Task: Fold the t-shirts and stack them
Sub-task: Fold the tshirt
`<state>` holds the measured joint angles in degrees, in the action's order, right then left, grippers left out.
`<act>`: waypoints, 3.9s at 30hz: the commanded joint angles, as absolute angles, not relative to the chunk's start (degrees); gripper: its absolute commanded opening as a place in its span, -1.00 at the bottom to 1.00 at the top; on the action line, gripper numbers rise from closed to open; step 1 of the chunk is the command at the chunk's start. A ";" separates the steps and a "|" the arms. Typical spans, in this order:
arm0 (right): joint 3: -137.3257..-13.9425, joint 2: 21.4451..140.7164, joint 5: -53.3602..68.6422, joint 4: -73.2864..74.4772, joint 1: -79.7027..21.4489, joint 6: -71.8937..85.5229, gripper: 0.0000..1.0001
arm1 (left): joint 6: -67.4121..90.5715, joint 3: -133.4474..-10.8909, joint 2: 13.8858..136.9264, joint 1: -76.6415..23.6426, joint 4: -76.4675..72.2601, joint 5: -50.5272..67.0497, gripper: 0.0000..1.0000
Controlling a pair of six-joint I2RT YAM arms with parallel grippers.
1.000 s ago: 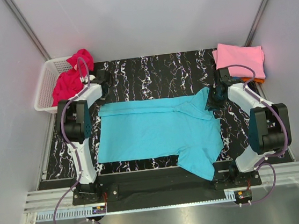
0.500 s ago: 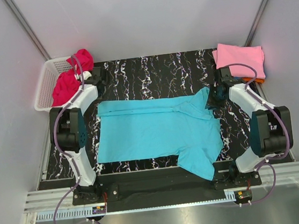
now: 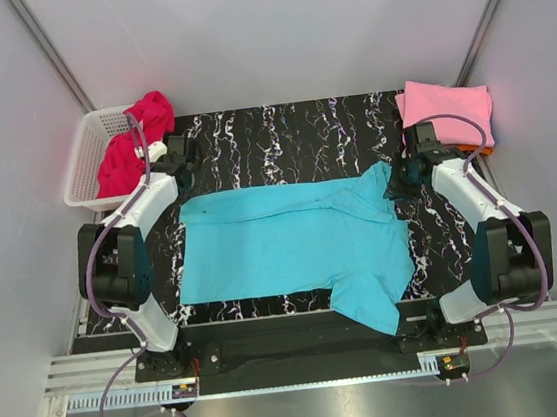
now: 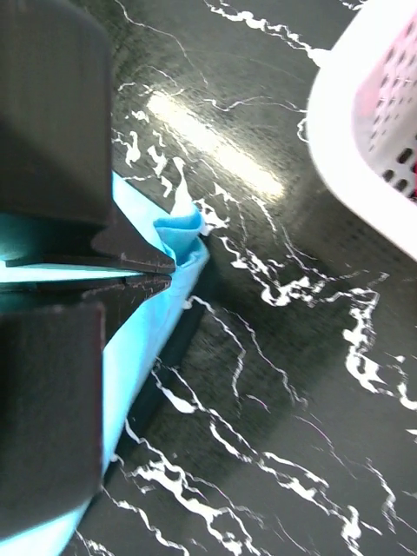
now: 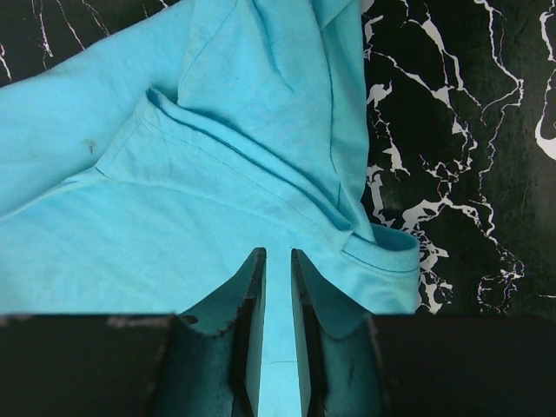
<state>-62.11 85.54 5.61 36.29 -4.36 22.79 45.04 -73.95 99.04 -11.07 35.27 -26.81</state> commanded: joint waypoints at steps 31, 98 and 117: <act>-57.40 90.97 0.27 36.21 -4.48 22.94 -0.42 | 42.72 -70.05 102.30 -13.45 30.50 -18.90 0.53; -62.14 79.02 -6.06 43.59 -4.48 23.99 -0.36 | 41.13 -74.79 105.03 -13.45 30.94 -15.47 0.54; -75.83 110.29 -2.20 33.40 -4.48 22.06 -0.40 | 43.94 -87.27 118.90 -13.45 32.78 -10.73 0.57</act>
